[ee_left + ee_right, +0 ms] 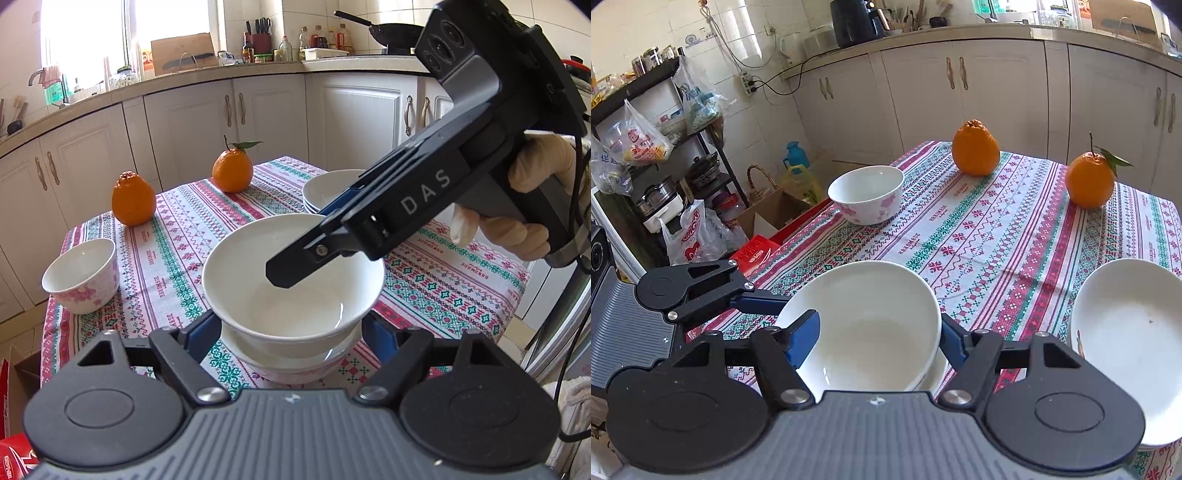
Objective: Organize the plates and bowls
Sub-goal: 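Lower the held bowl into the placed bowl with the right tool, then open the right tool and withdraw from the stacked bowls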
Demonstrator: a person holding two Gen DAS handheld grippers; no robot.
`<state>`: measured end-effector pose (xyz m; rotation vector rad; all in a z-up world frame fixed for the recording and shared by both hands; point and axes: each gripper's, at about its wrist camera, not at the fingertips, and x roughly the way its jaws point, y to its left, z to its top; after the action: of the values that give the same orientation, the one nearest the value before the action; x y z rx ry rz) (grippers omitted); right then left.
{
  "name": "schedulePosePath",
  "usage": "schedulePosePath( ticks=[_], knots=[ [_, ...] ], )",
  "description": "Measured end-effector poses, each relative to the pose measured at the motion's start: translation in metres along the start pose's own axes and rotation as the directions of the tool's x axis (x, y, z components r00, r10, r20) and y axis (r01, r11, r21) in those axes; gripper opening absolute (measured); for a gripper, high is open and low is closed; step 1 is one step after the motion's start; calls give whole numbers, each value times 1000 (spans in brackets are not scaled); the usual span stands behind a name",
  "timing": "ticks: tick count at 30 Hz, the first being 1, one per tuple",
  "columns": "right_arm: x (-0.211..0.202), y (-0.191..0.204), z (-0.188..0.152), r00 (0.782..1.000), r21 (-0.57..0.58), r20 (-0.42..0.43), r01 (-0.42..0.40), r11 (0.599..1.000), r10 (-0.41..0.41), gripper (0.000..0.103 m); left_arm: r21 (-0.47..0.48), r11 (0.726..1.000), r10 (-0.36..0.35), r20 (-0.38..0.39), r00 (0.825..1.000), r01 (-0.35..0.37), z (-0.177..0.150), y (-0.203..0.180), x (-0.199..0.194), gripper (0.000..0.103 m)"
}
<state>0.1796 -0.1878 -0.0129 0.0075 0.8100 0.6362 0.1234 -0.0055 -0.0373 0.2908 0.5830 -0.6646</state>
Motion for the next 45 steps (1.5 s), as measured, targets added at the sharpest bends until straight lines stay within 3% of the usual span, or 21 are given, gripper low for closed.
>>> schedulePosePath(
  ticks=[29, 31, 36, 45],
  knots=[
    [15, -3, -3, 999, -10, -38, 20, 1000, -20, 75, -45, 999, -19, -7, 1000, 19, -5, 8, 7, 89],
    [14, -3, -3, 1000, -12, -27, 10, 1000, -10, 84, -28, 1000, -3, 3, 1000, 3, -5, 6, 6, 94],
    [10, 0, -3, 999, -27, -6, 33, 999, -33, 102, -24, 1000, -1, 0, 1000, 1, -6, 7, 3, 95],
    [6, 0, -2, 999, -41, -8, 45, 998, -45, 103, -26, 999, 41, -13, 999, -42, -14, 17, -16, 95]
  ],
)
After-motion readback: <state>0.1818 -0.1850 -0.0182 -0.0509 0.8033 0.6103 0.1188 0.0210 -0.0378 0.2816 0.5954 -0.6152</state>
